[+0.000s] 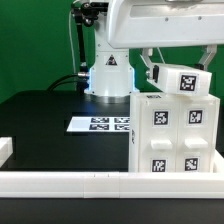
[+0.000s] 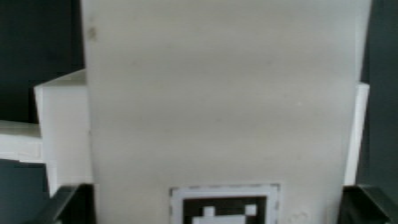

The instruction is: Assemble cabinet

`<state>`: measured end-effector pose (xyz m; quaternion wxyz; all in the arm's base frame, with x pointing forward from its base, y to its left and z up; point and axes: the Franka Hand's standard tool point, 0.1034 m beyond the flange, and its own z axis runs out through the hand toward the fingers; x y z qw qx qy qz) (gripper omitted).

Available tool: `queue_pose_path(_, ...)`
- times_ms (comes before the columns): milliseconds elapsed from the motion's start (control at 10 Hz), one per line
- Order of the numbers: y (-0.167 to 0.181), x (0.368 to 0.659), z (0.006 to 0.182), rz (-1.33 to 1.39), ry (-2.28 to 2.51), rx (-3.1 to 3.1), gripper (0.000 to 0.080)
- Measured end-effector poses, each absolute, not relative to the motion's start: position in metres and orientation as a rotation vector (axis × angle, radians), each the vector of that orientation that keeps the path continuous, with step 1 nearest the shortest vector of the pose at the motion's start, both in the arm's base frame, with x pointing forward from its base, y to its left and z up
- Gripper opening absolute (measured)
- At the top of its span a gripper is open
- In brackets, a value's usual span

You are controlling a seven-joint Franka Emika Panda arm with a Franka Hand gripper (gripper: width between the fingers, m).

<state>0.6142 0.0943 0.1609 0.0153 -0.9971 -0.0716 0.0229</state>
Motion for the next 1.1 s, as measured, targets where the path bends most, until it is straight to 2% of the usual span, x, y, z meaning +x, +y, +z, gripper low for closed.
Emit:
queue_pose_path(600,0.094,0.615,0.161,0.071,-0.171,-3.102,0.0553)
queue_pose_path(900,0.097,0.618,0.161,0.068,0.296,-3.044,0.0554)
queue_pose_path(1100,0.099,0.625,0.161,-0.041,0.731,-2.853,0.0554)
